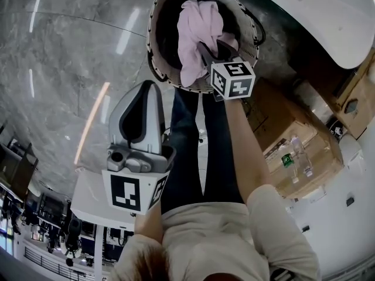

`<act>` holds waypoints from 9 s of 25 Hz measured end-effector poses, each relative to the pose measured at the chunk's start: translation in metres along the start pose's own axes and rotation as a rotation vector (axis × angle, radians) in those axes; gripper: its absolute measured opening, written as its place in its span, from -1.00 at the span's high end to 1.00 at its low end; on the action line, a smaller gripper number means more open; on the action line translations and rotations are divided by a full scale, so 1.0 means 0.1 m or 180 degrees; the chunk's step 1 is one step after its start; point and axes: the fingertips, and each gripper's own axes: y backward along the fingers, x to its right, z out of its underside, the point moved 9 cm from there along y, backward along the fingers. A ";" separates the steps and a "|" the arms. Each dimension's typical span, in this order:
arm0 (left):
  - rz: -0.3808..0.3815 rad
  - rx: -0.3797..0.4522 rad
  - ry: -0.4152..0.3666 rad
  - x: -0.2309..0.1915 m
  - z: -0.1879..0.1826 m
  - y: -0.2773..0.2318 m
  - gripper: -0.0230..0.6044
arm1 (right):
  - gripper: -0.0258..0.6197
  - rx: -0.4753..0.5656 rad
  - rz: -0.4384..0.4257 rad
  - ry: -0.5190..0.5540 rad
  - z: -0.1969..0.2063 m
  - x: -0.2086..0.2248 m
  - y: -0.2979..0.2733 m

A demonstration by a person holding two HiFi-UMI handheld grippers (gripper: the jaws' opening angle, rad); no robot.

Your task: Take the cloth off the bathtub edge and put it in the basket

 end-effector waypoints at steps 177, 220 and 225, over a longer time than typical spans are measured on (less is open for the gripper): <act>0.0855 0.1188 -0.0602 0.92 -2.69 1.29 0.78 | 0.92 0.2298 0.0171 0.0661 -2.04 -2.06 4.57; 0.0928 0.1109 -0.0622 1.05 -2.66 1.22 0.78 | 0.93 0.2260 0.0409 0.0553 -2.01 -1.76 4.71; 0.0959 0.1091 -0.0638 1.05 -2.67 1.22 0.77 | 0.92 0.2272 0.0434 0.0536 -2.02 -1.77 4.73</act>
